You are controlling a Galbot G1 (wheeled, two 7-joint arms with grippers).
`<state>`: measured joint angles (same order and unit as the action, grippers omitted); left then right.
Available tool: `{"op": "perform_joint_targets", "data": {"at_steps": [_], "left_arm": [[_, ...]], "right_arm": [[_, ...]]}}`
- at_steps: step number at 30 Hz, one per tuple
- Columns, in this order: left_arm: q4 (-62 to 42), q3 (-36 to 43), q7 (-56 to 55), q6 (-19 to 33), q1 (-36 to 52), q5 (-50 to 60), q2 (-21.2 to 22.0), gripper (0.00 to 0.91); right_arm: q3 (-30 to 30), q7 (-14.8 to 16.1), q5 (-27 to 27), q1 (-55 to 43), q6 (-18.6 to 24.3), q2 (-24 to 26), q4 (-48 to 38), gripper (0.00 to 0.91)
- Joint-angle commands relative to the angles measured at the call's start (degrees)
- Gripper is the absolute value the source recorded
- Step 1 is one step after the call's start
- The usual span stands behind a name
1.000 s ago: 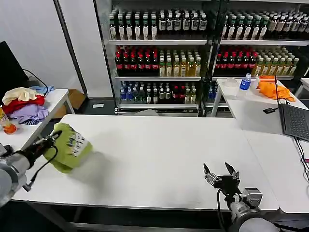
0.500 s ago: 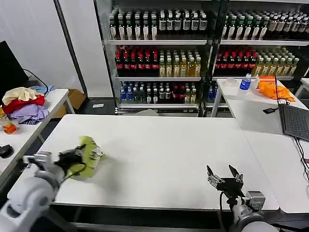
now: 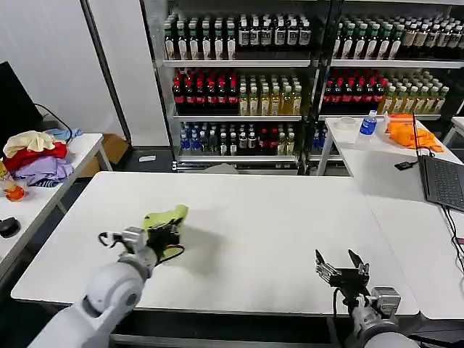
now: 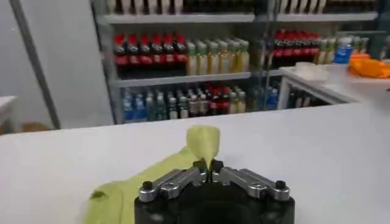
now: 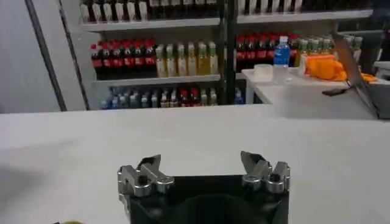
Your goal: Fold and organize the clothes.
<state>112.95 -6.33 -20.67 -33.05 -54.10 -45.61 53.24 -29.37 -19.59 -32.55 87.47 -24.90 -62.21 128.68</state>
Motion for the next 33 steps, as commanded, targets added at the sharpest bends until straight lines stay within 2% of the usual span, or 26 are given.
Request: {"op": "perform_joint_targets", "data": {"at_steps": [1,6,7,8,9,10,17,23,27,33], "left_arm": [[-12.7,15.0,-0.9,-0.1,12.9,0.8,15.0,0.020],[-18.8,17.8,-0.9,0.0,16.6,0.9,20.8,0.030],[-20.0,18.3,-1.0,0.0,17.2,1.0,21.9,0.081],[-20.6,18.4,-1.0,0.1,17.5,1.2,22.4,0.232],[-21.9,18.6,-1.1,1.3,18.3,1.2,23.9,0.766],[-22.8,18.6,-1.1,1.8,18.7,1.2,24.6,0.907],[-24.8,16.4,0.6,12.0,19.6,-0.1,28.0,0.907],[-19.6,9.2,-0.3,14.5,14.9,-1.6,26.0,0.907],[-14.9,2.1,-0.8,14.2,9.4,0.7,20.5,0.907],[-10.4,-3.1,-1.0,14.3,1.3,3.3,12.5,0.907]], "right_arm": [[-0.4,0.0,-0.3,-0.5,0.0,0.2,-0.8,0.907],[-0.7,0.1,-0.8,-1.1,0.0,0.5,-1.6,0.907],[-0.7,0.1,-0.9,-1.2,0.0,0.5,-1.7,0.907],[-0.7,0.1,-0.9,-1.3,0.0,0.6,-1.7,0.907],[-0.7,0.2,-1.0,-1.4,0.1,0.6,-1.8,0.907],[-0.6,0.3,-1.0,-1.8,0.1,0.7,-2.0,0.907],[1.6,0.7,-1.0,-5.0,0.5,1.1,-3.4,0.907],[8.2,0.6,-2.3,-14.0,0.8,0.7,-8.6,0.907],[15.4,-1.0,-7.4,-25.6,-0.7,-1.9,-16.8,0.907],[23.1,-3.6,-14.7,-40.9,-2.5,-7.6,-29.4,0.907]]}}
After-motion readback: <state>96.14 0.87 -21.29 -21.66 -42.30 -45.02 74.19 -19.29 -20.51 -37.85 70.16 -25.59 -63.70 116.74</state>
